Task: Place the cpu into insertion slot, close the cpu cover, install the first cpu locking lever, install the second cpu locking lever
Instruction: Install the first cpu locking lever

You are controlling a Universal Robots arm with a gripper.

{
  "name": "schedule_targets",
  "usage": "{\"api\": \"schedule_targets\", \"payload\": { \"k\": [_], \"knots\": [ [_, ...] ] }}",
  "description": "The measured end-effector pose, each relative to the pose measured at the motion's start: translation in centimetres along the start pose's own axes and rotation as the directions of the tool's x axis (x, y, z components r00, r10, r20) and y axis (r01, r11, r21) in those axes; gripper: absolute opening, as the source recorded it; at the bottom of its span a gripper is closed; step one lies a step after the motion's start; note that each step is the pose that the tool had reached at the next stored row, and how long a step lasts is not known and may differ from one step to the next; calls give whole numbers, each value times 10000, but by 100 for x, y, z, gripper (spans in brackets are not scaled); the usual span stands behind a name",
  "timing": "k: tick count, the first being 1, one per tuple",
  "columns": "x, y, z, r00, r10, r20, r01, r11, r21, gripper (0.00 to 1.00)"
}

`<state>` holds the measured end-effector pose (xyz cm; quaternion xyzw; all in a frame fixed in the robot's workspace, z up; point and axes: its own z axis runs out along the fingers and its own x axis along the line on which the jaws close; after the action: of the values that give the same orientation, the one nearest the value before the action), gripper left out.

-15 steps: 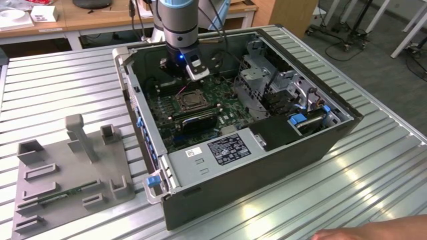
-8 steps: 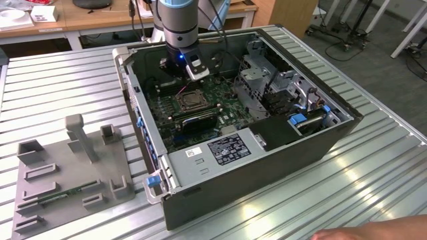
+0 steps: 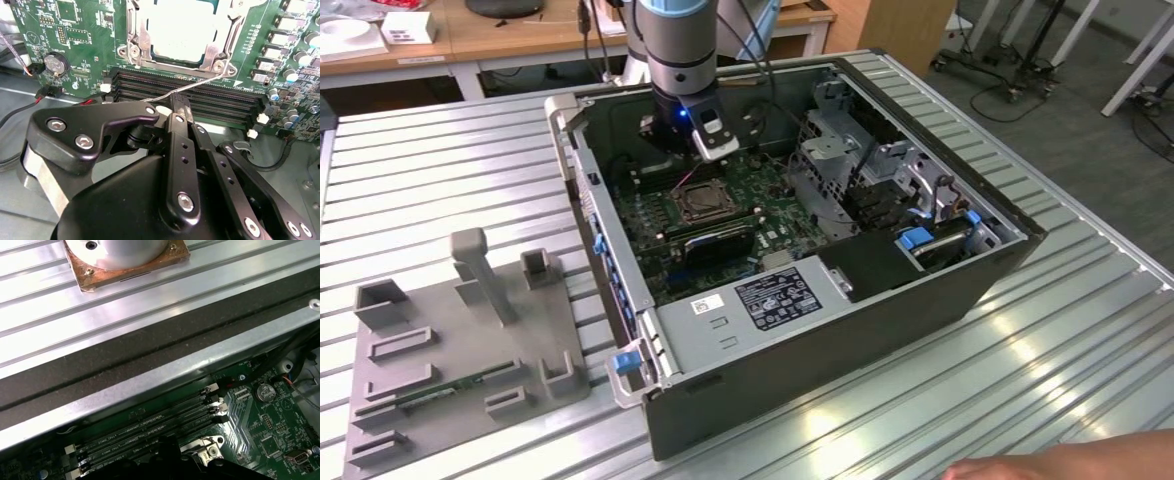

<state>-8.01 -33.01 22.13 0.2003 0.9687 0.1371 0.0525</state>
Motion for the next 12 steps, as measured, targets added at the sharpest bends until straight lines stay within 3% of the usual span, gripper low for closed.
{"api": "schedule_targets", "payload": {
  "k": [12],
  "knots": [
    [-41, 15, 8, 10000, 0, -1, 0, 10000, -4, 11]
  ]
}}
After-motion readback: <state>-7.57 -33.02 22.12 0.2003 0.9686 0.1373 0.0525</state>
